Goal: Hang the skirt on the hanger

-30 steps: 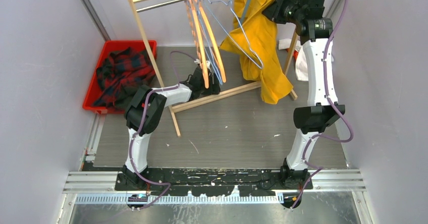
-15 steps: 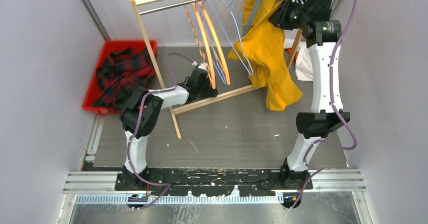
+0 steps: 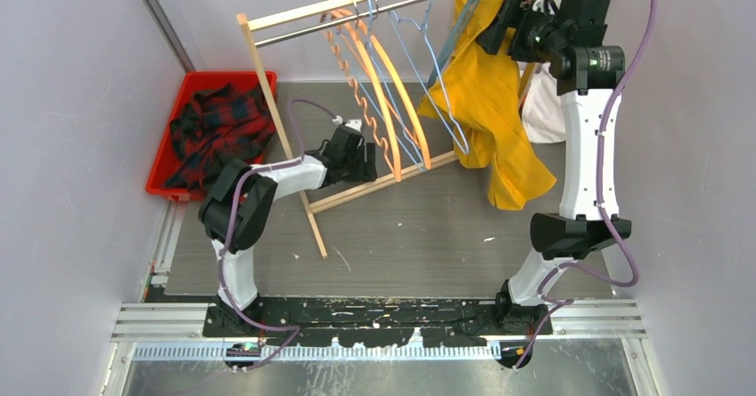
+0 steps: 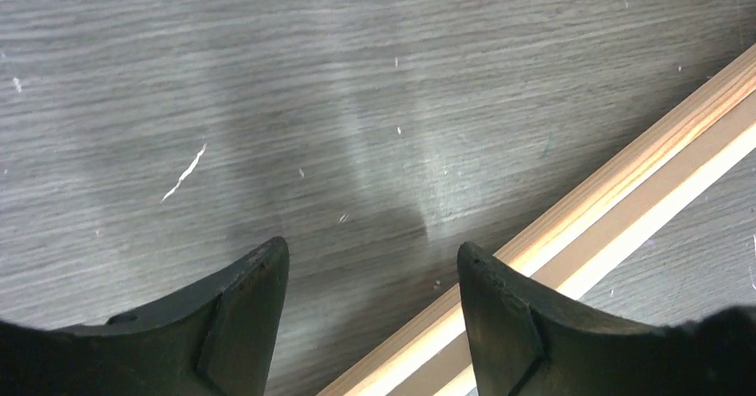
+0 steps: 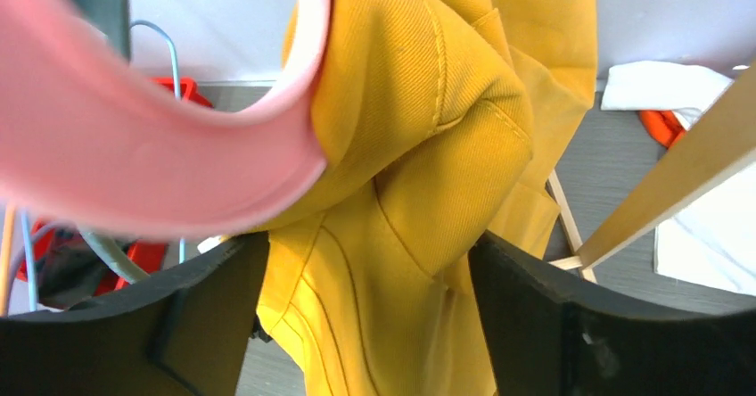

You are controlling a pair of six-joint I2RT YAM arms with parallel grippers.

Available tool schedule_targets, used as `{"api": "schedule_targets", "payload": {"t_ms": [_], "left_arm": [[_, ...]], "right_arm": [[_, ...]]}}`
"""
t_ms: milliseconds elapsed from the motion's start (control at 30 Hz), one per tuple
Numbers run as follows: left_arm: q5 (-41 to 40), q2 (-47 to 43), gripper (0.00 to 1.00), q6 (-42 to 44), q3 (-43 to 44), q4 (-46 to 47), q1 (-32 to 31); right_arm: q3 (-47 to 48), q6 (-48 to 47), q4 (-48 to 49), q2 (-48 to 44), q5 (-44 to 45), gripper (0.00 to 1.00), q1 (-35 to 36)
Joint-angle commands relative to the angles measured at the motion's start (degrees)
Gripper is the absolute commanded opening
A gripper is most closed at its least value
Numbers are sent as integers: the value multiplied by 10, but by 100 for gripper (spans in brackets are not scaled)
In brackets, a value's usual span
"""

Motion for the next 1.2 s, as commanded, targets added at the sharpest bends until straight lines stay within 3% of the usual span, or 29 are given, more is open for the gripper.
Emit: {"api": "schedule_targets", "payload": {"t_ms": [0,100,600,1167], "left_arm": [[28,-47,69,7,-12,-65,-11],[28,-63,69,7,-10,-80,-12],[32,-156,70,-35,9,-187,-40],[-71,-458,68,-153,-140,-330,-105]], "right_arm": [[2,6,36,-55,6,94,-7],[-5,6,35,-75,11,100,-13],[-57,49,24,-176,41,100,-60],[-95,58,-7,-258,31,100,-72]]}}
